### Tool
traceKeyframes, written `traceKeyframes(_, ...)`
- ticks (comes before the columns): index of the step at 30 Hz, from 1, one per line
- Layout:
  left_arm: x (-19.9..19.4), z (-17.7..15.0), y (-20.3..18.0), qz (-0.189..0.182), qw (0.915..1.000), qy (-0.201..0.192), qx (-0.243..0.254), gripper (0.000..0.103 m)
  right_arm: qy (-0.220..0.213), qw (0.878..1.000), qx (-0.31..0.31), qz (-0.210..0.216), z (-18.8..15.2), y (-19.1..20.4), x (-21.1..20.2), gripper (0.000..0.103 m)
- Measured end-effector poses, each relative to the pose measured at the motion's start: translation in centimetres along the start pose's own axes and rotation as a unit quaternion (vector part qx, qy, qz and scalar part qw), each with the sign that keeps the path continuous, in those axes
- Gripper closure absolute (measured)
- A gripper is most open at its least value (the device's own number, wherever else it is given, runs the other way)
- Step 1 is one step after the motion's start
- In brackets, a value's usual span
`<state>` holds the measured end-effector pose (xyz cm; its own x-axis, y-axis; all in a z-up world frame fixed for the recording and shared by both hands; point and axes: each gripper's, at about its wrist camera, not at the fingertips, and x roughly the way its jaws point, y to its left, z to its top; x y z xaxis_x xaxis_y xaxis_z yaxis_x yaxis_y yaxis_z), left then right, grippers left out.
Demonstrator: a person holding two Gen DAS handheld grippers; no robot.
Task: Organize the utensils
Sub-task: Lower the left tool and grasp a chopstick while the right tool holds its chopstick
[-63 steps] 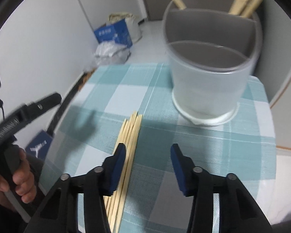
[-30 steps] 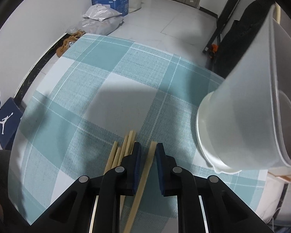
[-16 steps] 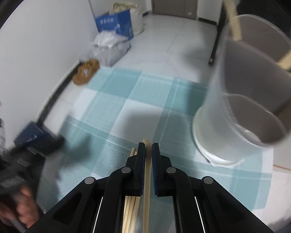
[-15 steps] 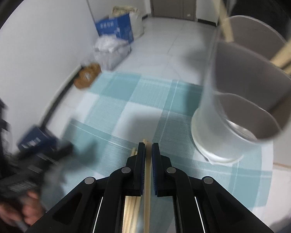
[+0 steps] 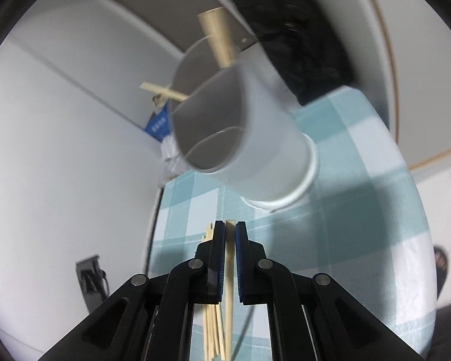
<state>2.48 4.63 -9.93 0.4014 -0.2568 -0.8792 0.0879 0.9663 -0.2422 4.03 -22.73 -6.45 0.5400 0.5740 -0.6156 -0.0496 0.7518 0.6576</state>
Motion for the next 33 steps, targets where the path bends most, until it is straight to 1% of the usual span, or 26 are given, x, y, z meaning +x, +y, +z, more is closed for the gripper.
traceKeyframes(2,0.1,-0.2,-0.7,0.015,0.9998,0.002,0.010,0.019,0.003,1.000,0.024,0.017,0.1,-1.9,-0.7,0.098)
traceKeyframes(4,0.4,-0.4,-0.9,0.022,0.9997,0.011,0.010,0.019,-0.001,1.000,0.024,0.009,0.1,-3.1,-0.8,0.098)
traceKeyframes(5,0.4,-0.5,-1.1,0.029,0.9994,0.009,0.015,0.019,-0.002,1.000,0.024,0.008,0.0,-3.4,-1.0,0.098)
traceKeyframes(7,0.5,-0.7,-1.8,0.057,0.9976,0.015,0.036,0.019,0.000,0.999,0.042,0.018,0.0,-4.5,-1.3,0.098)
traceKeyframes(8,0.6,-0.9,-2.2,0.081,0.9954,0.019,0.046,0.018,-0.001,0.999,0.048,0.022,0.1,-4.8,-1.4,0.097)
traceKeyframes(9,0.5,-1.0,-2.1,0.086,0.9951,0.017,0.045,0.018,-0.004,0.998,0.053,0.027,0.1,-5.1,-1.6,0.097)
traceKeyframes(11,0.4,-1.1,-2.0,0.083,0.9956,0.026,0.035,0.018,-0.012,0.997,0.063,0.040,0.2,-5.3,-1.9,0.097)
traceKeyframes(14,0.3,-0.9,-1.4,0.091,0.9951,0.035,0.022,0.018,-0.016,0.996,0.067,0.049,0.4,-5.7,-2.4,0.097)
traceKeyframes(18,0.6,-0.3,-0.9,0.105,0.9934,0.044,0.016,0.018,-0.012,0.997,0.062,0.047,0.7,-5.8,-1.8,0.097)
traceKeyframes(21,1.5,0.4,-1.4,0.123,0.9909,0.049,0.022,0.018,-0.014,0.998,0.050,0.045,0.7,-5.4,-1.7,0.097)
traceKeyframes(23,1.8,0.9,-1.7,0.127,0.9901,0.051,0.028,0.018,-0.017,0.998,0.039,0.044,0.8,-5.0,-1.7,0.097)
traceKeyframes(26,2.1,1.8,-2.2,0.138,0.9875,0.054,0.052,0.019,-0.017,0.998,0.031,0.046,0.7,-4.7,-1.7,0.097)
traceKeyframes(27,2.2,2.1,-2.3,0.142,0.9866,0.055,0.059,0.021,-0.016,0.998,0.030,0.047,0.7,-4.7,-1.6,0.097)
traceKeyframes(29,2.4,2.7,-2.4,0.132,0.9871,0.059,0.068,0.035,-0.015,0.998,0.029,0.049,0.7,-4.7,-1.5,0.097)
traceKeyframes(30,2.6,3.2,-2.4,0.122,0.9881,0.066,0.066,0.040,-0.016,0.998,0.029,0.049,0.7,-4.7,-1.5,0.097)
traceKeyframes(31,2.6,3.5,-2.2,0.110,0.9893,0.073,0.062,0.051,-0.018,0.998,0.030,0.051,0.8,-4.7,-1.6,0.097)
traceKeyframes(32,2.6,3.6,-2.2,0.100,0.9900,0.080,0.059,0.059,-0.019,0.998,0.030,0.052,0.8,-4.7,-1.7,0.097)
traceKeyframes(33,2.8,3.9,-2.3,0.094,0.9894,0.094,0.058,0.062,-0.021,0.998,0.031,0.053,0.8,-4.7,-1.7,0.097)
